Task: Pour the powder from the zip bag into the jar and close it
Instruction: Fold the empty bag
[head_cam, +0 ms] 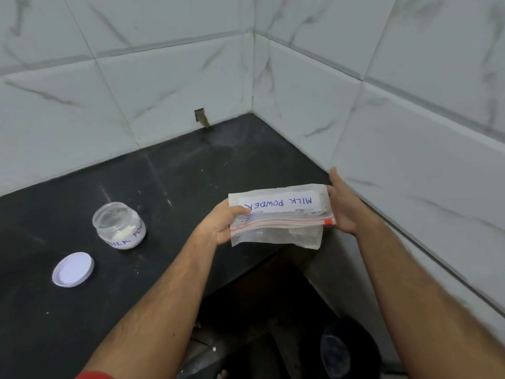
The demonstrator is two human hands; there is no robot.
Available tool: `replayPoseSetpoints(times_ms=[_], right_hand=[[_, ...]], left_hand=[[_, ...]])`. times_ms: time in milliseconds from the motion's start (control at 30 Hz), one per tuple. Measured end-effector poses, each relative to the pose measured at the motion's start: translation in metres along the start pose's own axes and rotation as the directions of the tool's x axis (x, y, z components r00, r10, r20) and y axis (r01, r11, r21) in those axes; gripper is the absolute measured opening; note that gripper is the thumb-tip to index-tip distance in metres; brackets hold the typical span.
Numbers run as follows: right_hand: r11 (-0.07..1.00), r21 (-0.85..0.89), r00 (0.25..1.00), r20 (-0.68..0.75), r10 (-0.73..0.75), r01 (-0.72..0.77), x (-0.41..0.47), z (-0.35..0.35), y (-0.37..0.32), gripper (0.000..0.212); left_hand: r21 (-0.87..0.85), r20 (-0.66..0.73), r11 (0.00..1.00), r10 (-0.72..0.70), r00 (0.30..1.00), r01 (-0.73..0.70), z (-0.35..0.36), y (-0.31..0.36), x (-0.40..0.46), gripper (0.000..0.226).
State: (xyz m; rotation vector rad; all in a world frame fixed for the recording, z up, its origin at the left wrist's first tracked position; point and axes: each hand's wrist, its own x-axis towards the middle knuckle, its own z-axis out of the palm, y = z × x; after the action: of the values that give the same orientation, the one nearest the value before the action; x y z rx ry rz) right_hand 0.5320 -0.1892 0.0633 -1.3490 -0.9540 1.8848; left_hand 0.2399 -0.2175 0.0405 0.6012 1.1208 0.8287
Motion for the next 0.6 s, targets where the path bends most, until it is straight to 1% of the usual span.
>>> replayPoseSetpoints(times_ms=[33,67,100,133,200,300,400,467,600], right_hand=[[0.999,-0.032,0.999,0.005,0.033,-0.033,-0.005,-0.011,0.008,0.072],[0.998,-0.044,0.999,-0.009,0.054,-0.054,-0.010,-0.023,0.016,0.065],[0.998,-0.032,0.998,-0.023,0.060,-0.061,-0.017,-0.039,0.024,0.059],[0.998,-0.017,0.998,-0.023,0.060,-0.061,-0.022,-0.050,0.029,0.057],[0.996,0.014,0.996,0.001,0.086,-0.086,-0.033,-0.074,0.039,0.054],[0.989,0.023,0.989,0.045,0.144,-0.145,-0.049,-0.108,0.057,0.038],[0.992,0.050,0.993,0.005,0.119,-0.119,-0.060,-0.140,0.075,0.038],[0.993,0.023,0.993,-0.030,0.112,-0.112,-0.067,-0.156,0.086,0.035],[0.990,-0.018,0.982,-0.131,0.138,-0.142,-0.077,-0.184,0.112,0.029]], left_hand=[[0.009,-0.005,1.000,0.000,1.000,0.000,0.011,-0.005,0.001,0.051],[0.016,0.003,1.000,-0.001,1.000,0.001,0.023,-0.011,0.003,0.051],[0.018,0.020,1.000,-0.012,1.000,0.011,0.037,-0.018,0.005,0.050],[0.018,0.034,1.000,-0.024,0.999,0.024,0.046,-0.024,0.007,0.049],[0.026,0.045,0.999,-0.047,0.998,0.045,0.065,-0.038,0.013,0.049],[0.036,0.021,0.996,-0.088,0.996,0.087,0.095,-0.063,0.019,0.049],[0.076,0.010,0.988,-0.139,0.990,0.138,0.121,-0.092,0.026,0.046],[0.126,-0.002,0.977,-0.175,0.985,0.174,0.135,-0.112,0.032,0.044],[0.201,-0.034,0.952,-0.231,0.972,0.233,0.151,-0.149,0.045,0.047]])
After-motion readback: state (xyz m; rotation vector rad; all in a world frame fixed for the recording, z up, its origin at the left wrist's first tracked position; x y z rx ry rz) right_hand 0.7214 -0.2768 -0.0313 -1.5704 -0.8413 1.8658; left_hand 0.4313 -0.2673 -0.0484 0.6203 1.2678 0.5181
